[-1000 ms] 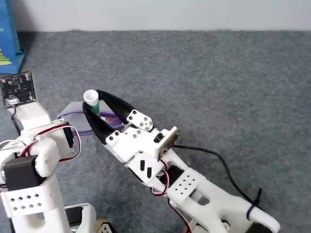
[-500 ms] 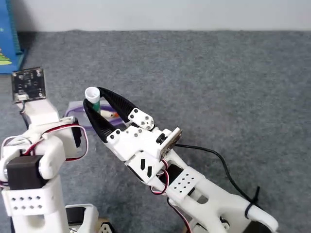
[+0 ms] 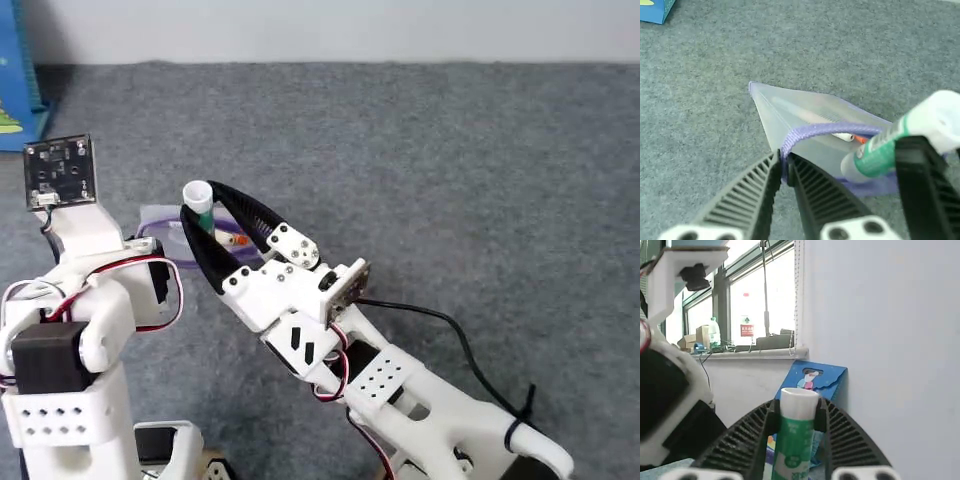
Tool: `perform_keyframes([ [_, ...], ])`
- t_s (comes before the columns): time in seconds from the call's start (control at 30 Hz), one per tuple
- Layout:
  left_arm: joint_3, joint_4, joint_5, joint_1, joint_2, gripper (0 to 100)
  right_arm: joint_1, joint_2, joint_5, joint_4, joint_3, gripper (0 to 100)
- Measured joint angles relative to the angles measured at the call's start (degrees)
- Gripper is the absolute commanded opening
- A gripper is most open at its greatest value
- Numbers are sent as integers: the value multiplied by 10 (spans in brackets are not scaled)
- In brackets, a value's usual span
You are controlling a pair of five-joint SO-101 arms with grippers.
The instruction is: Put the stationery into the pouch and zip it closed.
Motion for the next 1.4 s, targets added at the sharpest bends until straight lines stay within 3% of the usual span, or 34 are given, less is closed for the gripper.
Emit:
perform_keyframes([
  [0.1,0,0,0,0,0,11,1,0,0,1,0,70],
  [0.33,0,1,0,0,0,11,0,-1,0,48,-1,261],
  [0.6,0,1,0,0,0,11,0,-1,0,62,0,179],
  [0.87,0,1,0,0,0,11,0,-1,0,62,0,2],
  [1.17,0,7,0,0,0,11,7,11,0,59,-1,8],
  [1.4,-20,7,0,5,0,11,25,41,0,-69,-1,8],
])
